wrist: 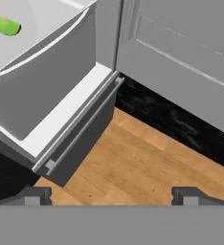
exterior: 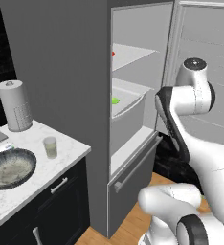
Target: Grab a lemon wedge from the fridge and one ice cube from the ice bowl, and put them in the glass of lemonade.
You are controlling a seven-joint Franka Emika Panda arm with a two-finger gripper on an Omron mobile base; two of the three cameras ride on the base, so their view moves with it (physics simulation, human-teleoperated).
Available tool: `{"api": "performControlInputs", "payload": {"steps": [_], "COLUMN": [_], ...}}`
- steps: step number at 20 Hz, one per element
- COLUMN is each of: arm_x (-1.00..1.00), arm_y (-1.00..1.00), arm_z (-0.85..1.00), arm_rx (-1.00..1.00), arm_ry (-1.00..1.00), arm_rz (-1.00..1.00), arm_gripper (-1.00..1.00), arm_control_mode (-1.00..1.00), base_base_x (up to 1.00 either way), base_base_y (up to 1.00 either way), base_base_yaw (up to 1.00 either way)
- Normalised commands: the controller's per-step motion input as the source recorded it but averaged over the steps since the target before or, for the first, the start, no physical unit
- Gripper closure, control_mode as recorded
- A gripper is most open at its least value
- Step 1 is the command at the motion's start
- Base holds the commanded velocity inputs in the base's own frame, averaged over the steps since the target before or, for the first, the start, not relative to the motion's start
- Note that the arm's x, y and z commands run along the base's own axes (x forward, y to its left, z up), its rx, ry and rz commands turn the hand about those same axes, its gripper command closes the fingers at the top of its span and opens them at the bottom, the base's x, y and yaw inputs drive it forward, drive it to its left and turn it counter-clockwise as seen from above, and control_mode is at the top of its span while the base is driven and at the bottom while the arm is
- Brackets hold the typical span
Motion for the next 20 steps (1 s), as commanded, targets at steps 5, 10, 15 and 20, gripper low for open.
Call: {"api": "performControlInputs", "payload": {"steps": [5, 10, 15, 20], "arm_x": [-1.0, -0.92, -0.16, 0.0], "arm_y": [0.77, 0.19, 0.0, 0.0], "arm_z": [0.06, 0.13, -0.25, -0.09], "arm_rx": [0.12, 0.0, 0.0, 0.0], "arm_ry": [-0.01, 0.0, 0.0, -0.05], "arm_rz": [0.1, 0.14, 0.02, 0.0], "arm_gripper": [-1.0, -1.0, -1.0, -1.0], "arm_control_mode": [-1.0, -1.0, -1.0, -1.0], "base_base_x": [0.0, 0.0, 0.0, 0.0], "base_base_y": [0.0, 0.0, 0.0, 0.0], "base_base_yaw": [0.0, 0.0, 0.0, 0.0]}}
